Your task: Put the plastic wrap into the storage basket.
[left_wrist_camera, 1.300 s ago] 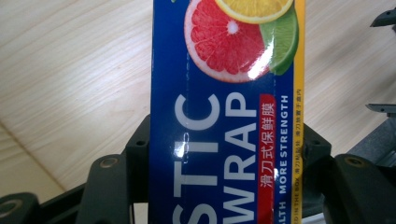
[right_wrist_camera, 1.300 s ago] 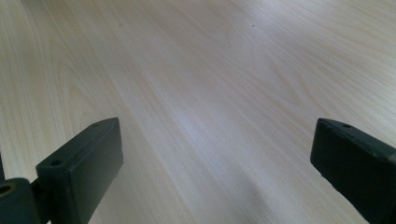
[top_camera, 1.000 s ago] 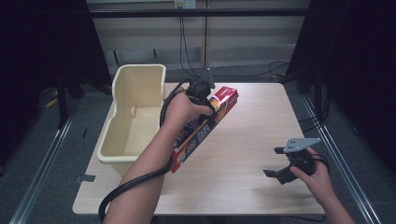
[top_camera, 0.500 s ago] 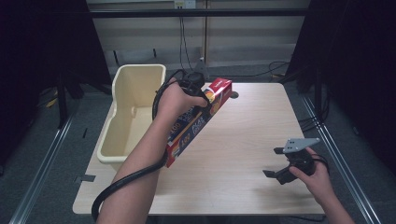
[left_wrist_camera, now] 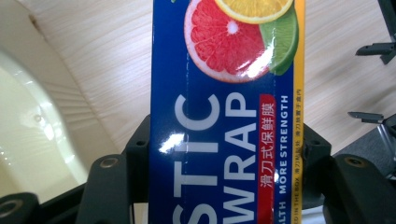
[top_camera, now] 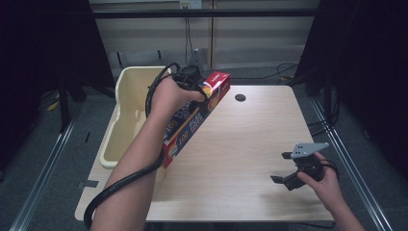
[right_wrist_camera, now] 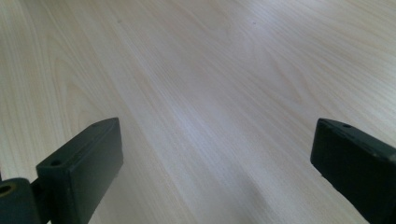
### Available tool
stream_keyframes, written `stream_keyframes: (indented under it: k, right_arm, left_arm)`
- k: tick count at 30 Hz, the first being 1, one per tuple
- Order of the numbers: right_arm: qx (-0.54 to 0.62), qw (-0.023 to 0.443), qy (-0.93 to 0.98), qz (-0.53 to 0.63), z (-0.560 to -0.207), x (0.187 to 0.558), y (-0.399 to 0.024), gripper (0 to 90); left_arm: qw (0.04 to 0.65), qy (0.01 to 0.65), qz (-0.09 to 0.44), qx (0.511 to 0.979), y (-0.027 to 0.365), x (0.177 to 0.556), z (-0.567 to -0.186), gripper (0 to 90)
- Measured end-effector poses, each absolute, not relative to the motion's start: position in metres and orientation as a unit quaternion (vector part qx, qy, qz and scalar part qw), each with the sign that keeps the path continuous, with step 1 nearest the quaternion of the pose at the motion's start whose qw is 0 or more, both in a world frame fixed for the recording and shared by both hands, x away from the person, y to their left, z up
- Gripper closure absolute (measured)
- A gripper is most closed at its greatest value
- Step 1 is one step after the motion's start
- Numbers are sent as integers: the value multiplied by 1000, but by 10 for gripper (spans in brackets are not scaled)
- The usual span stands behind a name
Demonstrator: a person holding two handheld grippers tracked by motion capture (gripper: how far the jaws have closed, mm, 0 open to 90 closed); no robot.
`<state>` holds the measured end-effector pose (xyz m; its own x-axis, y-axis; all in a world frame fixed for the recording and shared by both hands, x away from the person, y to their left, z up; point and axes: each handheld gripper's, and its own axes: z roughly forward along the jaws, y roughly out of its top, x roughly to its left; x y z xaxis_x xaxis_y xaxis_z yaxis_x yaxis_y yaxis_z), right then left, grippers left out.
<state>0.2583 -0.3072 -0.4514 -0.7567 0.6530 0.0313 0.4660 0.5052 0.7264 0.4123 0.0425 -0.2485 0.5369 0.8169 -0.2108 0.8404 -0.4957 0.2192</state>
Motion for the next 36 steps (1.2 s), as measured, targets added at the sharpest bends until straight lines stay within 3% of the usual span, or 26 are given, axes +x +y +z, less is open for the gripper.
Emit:
stream_keyframes:
  k: [36]
  right_arm:
    - [321,122,863,369,-454,259,-306,23]
  left_arm:
    - [165,560,-10,812,95,416,-220,405]
